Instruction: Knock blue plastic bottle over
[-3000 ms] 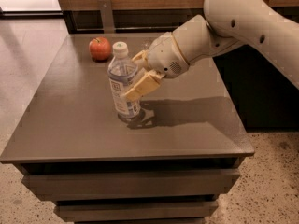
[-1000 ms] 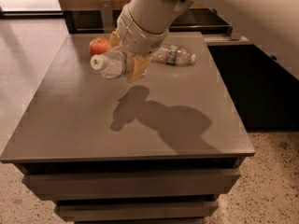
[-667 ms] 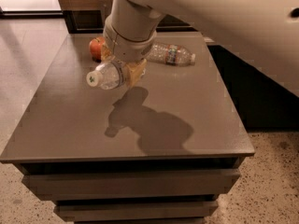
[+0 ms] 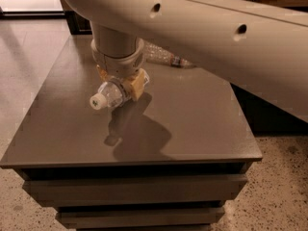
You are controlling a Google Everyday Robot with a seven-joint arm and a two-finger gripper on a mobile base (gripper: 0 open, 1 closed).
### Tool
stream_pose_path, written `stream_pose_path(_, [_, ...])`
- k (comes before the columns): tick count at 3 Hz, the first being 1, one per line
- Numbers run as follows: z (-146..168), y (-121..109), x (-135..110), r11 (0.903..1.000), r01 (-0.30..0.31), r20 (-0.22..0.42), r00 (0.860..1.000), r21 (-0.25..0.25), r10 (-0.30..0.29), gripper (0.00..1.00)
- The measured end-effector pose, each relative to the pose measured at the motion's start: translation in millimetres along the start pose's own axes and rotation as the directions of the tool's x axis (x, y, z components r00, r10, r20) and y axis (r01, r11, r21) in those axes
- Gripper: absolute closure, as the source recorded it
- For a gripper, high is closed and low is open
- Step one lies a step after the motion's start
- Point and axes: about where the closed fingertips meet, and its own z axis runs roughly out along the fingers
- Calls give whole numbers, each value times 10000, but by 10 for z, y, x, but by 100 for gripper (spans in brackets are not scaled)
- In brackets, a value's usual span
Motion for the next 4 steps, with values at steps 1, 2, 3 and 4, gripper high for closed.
stream_pose_path(1, [94,15,-64,9980,313,187,9994,-555,-303,100])
stream_pose_path(2, [166,17,-109,9954,355,461,9984,-891,-315,83])
stream_pose_path(3, [232,19,-155,9935,316,707,9972,-1094,-240,59])
stream_pose_path(4, [285,21,-183,9922,234,886,9960,-1220,-126,36])
